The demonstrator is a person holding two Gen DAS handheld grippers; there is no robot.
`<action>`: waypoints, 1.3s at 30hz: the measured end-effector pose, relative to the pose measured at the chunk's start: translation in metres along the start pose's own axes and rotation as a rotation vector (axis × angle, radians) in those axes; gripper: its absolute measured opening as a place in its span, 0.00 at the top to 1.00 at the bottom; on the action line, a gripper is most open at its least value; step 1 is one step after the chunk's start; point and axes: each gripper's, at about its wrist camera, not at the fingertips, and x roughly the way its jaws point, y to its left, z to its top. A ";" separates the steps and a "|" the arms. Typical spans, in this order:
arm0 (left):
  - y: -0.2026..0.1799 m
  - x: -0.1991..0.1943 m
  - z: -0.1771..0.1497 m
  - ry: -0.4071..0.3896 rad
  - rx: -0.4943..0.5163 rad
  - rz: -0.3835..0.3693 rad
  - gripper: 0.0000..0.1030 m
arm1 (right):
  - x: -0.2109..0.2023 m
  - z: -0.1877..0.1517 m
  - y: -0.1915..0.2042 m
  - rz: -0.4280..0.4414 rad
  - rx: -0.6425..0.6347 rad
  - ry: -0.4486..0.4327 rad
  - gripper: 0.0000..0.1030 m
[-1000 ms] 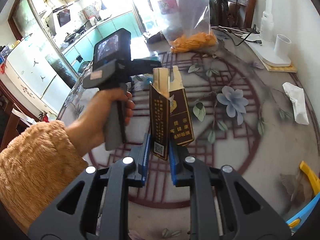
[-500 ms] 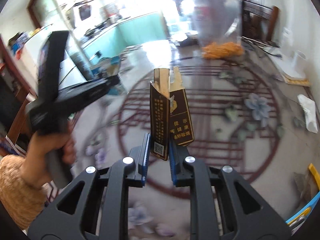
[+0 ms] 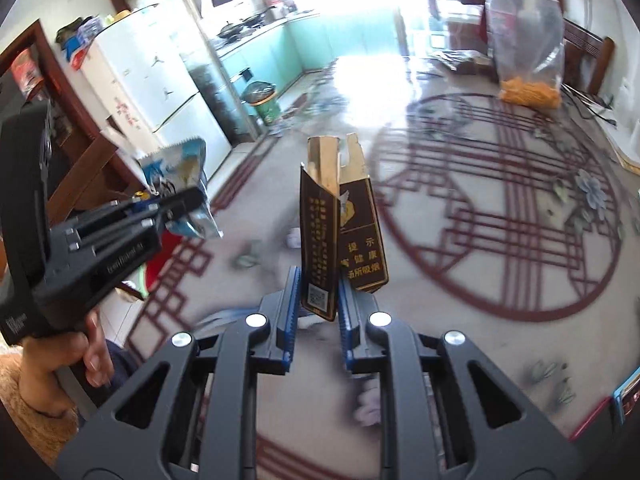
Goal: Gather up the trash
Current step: 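Carry the snack bag and dark cigarette pack over the red bucket with both tools, then open both tools to drop the snack bag and cigarette pack into the bucket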
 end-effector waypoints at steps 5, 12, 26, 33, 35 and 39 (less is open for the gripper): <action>0.032 -0.016 -0.018 0.008 -0.035 0.005 0.93 | 0.004 0.001 0.043 0.025 -0.055 0.012 0.83; 0.082 -0.033 -0.027 0.001 -0.096 0.036 0.90 | 0.015 0.008 0.101 0.077 -0.145 0.042 0.83; 0.236 0.008 -0.057 0.103 -0.322 0.251 0.90 | 0.121 0.034 0.203 0.237 -0.283 0.157 0.83; 0.267 0.030 -0.074 0.156 -0.366 0.274 0.89 | 0.156 0.038 0.228 0.249 -0.317 0.208 0.83; 0.269 0.034 -0.075 0.165 -0.364 0.275 0.89 | 0.162 0.040 0.235 0.253 -0.323 0.214 0.83; 0.271 0.041 -0.076 0.173 -0.363 0.278 0.89 | 0.167 0.041 0.245 0.249 -0.351 0.217 0.83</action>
